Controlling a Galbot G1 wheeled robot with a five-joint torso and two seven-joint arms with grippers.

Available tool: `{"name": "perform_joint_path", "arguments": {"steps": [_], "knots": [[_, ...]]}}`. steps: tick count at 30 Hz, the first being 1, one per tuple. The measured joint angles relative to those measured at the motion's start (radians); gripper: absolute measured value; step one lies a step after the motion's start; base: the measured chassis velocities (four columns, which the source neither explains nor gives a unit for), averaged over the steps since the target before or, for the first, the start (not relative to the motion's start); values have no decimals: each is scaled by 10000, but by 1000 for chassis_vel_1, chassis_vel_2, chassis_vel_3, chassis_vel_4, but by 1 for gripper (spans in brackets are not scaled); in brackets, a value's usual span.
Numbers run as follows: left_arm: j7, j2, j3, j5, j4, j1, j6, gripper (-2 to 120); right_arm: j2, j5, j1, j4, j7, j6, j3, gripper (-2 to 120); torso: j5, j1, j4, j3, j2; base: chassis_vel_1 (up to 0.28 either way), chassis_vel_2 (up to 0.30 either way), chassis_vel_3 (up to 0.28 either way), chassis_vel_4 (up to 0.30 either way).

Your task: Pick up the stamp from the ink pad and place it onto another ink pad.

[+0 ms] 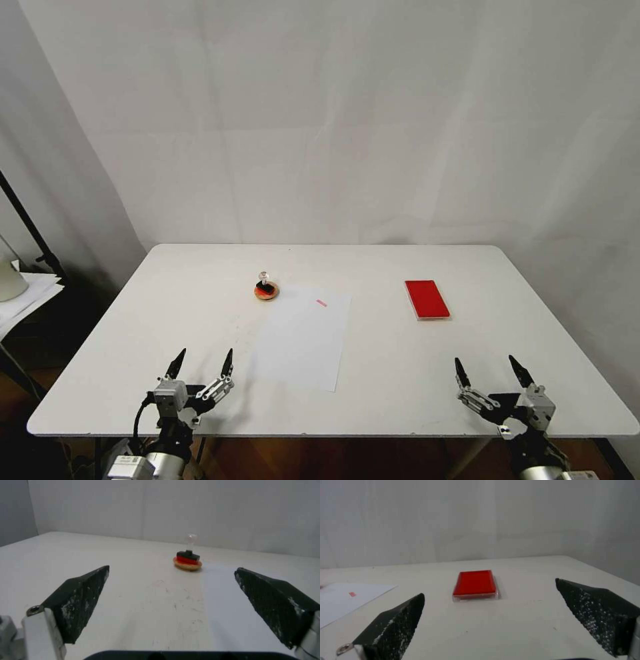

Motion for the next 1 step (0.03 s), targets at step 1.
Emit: {"name": "perform_joint_path", "arguments": {"steps": [1], "knots": [[0, 0, 0, 0, 0, 0, 0, 100, 0, 0, 0, 0, 0, 0, 0, 100, 0, 0, 0, 0, 0, 0, 0, 0, 0]]}}
